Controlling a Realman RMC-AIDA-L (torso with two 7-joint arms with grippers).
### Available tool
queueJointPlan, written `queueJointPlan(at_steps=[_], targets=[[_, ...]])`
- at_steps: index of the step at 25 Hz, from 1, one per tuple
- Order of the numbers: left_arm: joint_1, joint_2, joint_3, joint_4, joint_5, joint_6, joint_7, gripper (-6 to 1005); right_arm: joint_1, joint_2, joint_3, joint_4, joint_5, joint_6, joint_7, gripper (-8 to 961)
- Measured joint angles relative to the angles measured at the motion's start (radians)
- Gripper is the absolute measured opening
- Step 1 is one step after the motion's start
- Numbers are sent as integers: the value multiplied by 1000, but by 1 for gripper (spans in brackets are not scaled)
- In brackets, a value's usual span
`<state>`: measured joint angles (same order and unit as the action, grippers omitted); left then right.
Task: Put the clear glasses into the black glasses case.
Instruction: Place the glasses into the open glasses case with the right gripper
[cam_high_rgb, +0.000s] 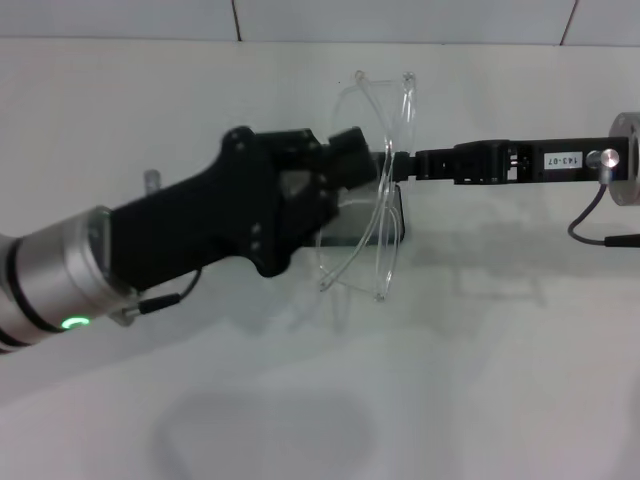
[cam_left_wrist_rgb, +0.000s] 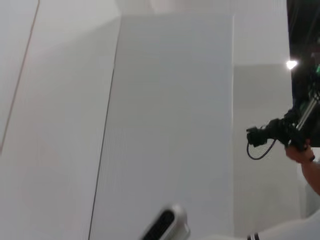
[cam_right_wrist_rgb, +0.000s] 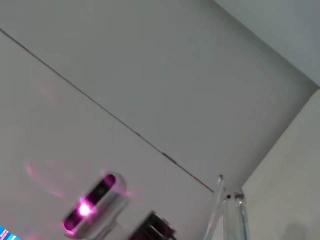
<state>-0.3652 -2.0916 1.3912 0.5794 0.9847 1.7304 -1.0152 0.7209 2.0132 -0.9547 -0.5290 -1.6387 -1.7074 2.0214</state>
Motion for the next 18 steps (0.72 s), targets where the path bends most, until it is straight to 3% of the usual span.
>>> queueJointPlan(at_steps=[7, 10, 12, 15, 18], targets=[[41, 2, -17, 45, -1, 5, 0, 127, -5, -26, -2, -55, -21, 46, 16, 58], [61, 8, -29, 60, 3, 8, -8, 128, -5, -30, -4, -205, -107, 76, 83, 58], [72, 13, -30, 71, 5, 9, -14, 128, -3, -20, -5, -356, -200, 97, 135, 59], [105, 48, -32, 101, 38, 9, -39, 128, 13, -2, -23, -544, -334, 113, 187, 59], [125, 75, -45, 109, 70, 7, -64, 128, 35, 2, -89, -660, -405, 119, 209, 60]])
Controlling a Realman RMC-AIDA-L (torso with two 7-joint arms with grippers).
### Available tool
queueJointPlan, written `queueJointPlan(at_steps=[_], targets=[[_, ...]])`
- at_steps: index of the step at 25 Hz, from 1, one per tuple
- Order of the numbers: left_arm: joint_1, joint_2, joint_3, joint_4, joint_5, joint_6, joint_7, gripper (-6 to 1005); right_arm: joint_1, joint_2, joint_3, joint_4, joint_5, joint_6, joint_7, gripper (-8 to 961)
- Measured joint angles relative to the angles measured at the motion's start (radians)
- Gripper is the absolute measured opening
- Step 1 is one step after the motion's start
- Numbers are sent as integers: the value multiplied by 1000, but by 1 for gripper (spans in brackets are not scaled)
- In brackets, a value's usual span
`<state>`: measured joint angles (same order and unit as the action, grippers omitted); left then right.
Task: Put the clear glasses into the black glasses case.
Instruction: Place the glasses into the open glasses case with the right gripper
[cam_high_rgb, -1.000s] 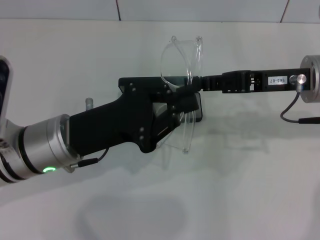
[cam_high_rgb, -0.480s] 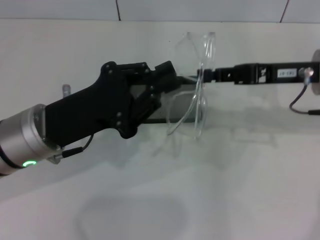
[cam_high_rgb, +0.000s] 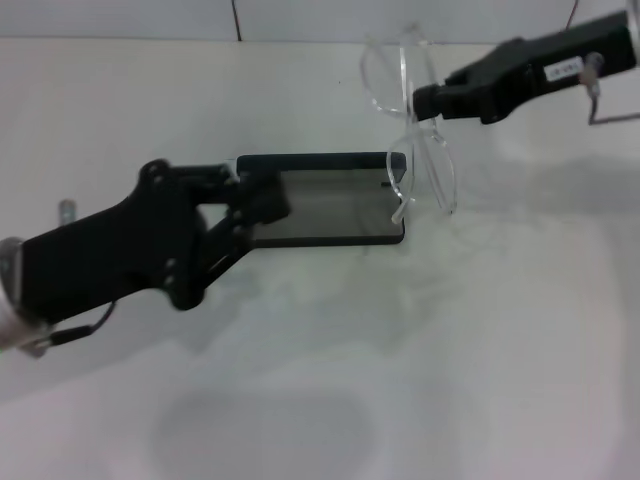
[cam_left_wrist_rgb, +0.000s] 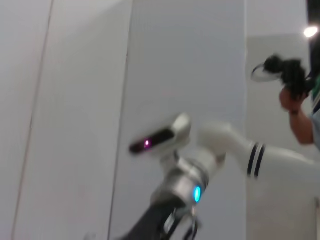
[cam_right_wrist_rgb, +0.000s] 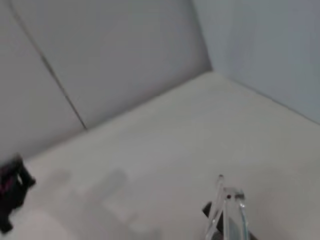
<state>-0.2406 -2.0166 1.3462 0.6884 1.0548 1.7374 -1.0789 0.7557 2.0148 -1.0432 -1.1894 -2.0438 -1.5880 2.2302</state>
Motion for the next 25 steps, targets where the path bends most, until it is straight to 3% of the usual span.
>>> queueJointPlan(at_steps=[3, 7, 13, 19, 25], targets=[[27, 11, -52, 3, 47, -1, -22, 128, 34, -1, -71, -78, -59, 5, 5, 60], [56, -3, -139, 6, 102, 1, -27, 128, 95, 0, -183, -221, -191, 0, 28, 61], [57, -9, -177, 6, 127, 1, -27, 127, 177, 8, -432, -370, -421, -3, 110, 61], [56, -18, -240, 6, 146, -3, -27, 127, 151, 13, -666, -446, -570, 76, 202, 62], [46, -12, -261, 5, 147, -3, -27, 127, 133, 13, -847, -503, -718, 78, 308, 63]])
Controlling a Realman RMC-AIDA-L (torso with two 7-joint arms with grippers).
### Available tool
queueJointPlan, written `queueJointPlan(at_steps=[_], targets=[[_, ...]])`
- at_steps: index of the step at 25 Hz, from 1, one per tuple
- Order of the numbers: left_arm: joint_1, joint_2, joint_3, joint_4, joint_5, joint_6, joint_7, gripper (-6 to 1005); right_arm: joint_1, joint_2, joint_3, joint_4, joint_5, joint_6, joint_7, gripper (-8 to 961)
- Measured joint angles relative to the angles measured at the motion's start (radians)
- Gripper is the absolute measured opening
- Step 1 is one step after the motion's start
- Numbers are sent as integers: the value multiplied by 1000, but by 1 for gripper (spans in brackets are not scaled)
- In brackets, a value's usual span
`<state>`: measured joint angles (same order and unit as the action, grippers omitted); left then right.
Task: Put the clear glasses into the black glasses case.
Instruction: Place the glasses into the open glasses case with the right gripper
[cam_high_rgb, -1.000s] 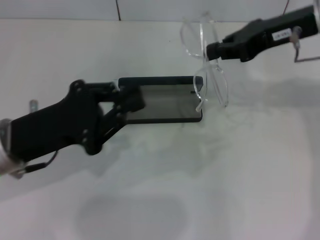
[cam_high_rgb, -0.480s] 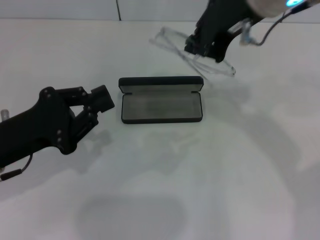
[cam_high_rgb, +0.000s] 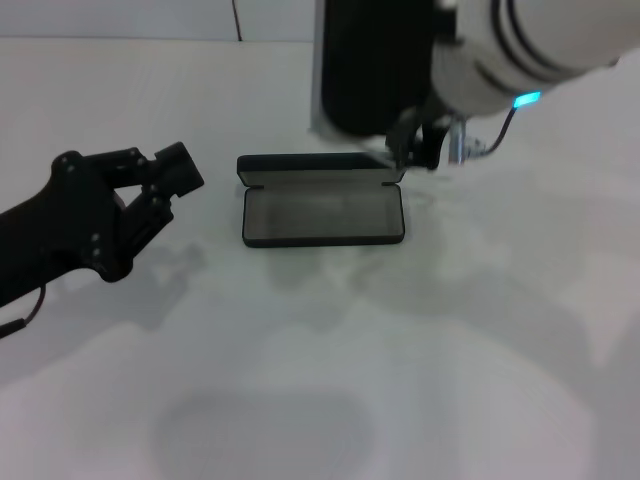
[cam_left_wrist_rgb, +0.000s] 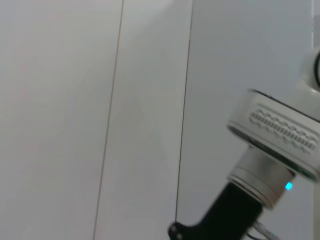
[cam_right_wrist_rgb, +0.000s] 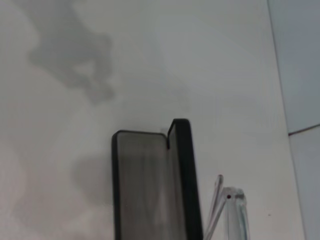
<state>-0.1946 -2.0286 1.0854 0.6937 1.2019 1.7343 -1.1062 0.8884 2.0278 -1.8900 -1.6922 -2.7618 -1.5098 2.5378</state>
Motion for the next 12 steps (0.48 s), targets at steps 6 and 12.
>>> queueJointPlan(at_steps=[6, 12], targets=[[-4, 0, -35, 0, 10, -4, -9, 127, -4, 0, -108, -7, -17, 16, 92, 64], [2, 6, -39, 5, 13, -4, -9, 128, -15, 0, -166, 44, -34, 84, 127, 65]])
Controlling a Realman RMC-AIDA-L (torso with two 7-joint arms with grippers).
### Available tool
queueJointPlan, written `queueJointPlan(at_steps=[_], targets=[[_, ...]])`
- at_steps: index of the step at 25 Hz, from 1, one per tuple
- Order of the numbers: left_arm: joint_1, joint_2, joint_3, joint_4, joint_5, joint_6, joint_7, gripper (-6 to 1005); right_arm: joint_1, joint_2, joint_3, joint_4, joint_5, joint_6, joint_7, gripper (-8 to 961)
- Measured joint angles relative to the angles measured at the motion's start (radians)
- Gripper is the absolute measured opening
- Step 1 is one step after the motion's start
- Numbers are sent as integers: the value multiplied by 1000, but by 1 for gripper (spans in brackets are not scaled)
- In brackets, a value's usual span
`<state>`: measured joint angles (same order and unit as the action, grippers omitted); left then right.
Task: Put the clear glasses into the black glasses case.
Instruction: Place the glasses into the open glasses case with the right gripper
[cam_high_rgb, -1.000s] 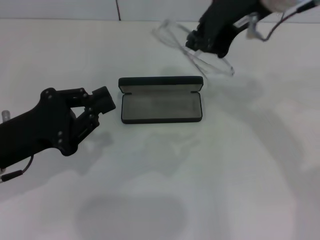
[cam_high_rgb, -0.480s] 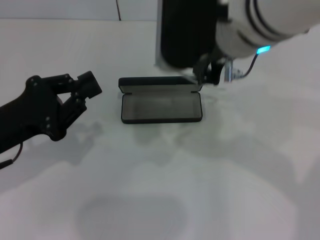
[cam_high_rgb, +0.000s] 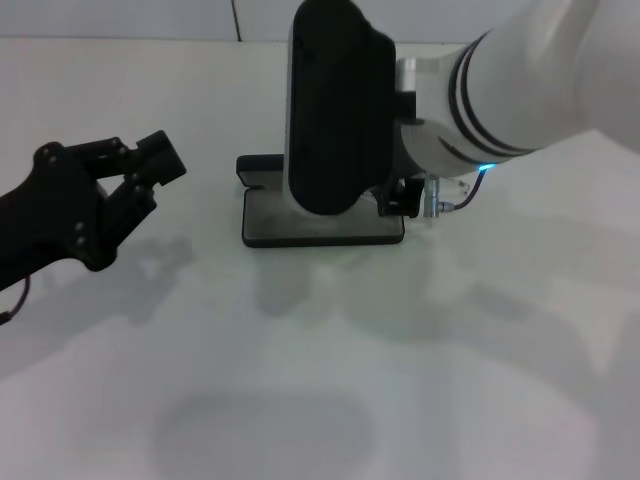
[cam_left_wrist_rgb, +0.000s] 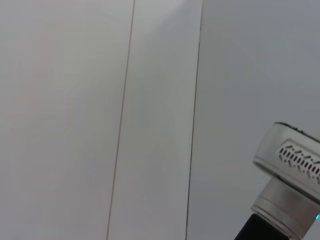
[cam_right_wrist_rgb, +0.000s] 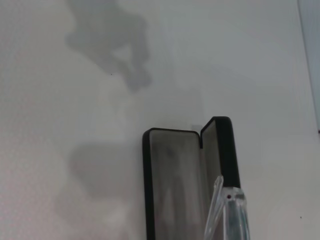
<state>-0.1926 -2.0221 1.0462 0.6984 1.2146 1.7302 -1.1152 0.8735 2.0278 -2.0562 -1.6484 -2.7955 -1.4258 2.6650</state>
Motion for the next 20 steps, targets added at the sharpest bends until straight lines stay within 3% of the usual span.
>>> queueJointPlan(at_steps=[5, 14, 20], targets=[[18, 21, -34, 21, 57, 0, -8, 128, -17, 0, -32, 40, -12, 56, 4, 66], [76, 14, -84, 191, 251, 5, -66, 128, -24, 0, -50, 111, -14, 156, 5, 67], [85, 18, -89, 228, 272, 7, -103, 128, -16, 0, -54, 136, -15, 186, 5, 68]])
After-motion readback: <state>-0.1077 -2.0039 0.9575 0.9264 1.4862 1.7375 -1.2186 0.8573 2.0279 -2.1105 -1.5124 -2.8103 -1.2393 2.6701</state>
